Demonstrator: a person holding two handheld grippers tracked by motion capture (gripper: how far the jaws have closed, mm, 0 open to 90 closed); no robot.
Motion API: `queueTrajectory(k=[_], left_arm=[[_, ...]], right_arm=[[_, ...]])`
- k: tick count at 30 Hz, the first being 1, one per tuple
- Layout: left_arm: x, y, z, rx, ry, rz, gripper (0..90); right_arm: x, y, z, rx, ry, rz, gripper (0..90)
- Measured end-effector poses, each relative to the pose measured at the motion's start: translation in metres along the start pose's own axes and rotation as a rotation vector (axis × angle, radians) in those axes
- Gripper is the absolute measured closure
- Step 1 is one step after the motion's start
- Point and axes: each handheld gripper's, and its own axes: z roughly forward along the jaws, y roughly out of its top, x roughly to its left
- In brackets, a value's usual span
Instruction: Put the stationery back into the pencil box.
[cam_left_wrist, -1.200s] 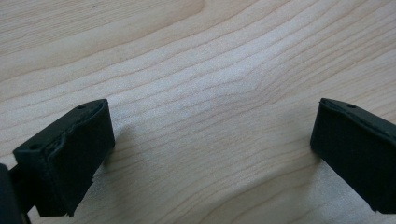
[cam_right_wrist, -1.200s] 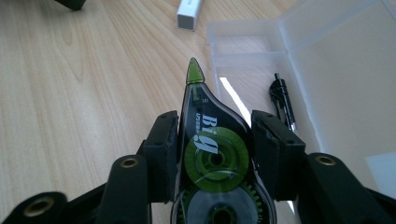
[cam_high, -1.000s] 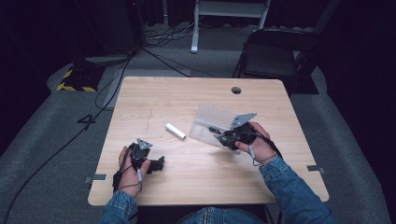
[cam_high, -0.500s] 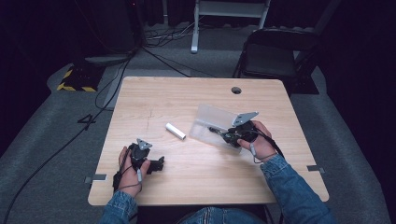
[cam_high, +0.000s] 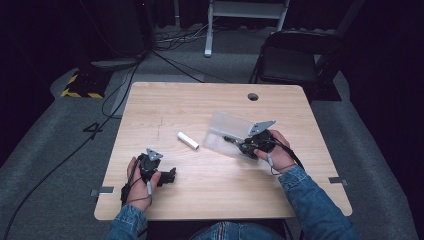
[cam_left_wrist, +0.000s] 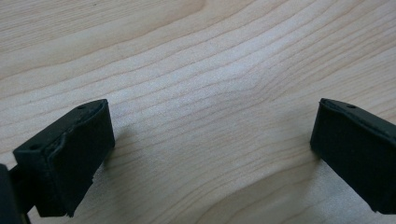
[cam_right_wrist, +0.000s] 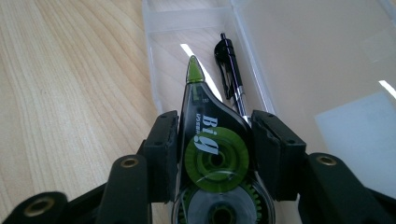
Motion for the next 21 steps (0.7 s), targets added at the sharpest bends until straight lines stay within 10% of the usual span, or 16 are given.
queueTrajectory(k=[21], left_arm=[[-0.0001, -0.0002, -0.0003, 0.001, 0.002, 0.000, 0.1]], right_arm=[[0.0010, -0.0028, 0.0075, 0.031, 0.022, 0.000, 53.0]])
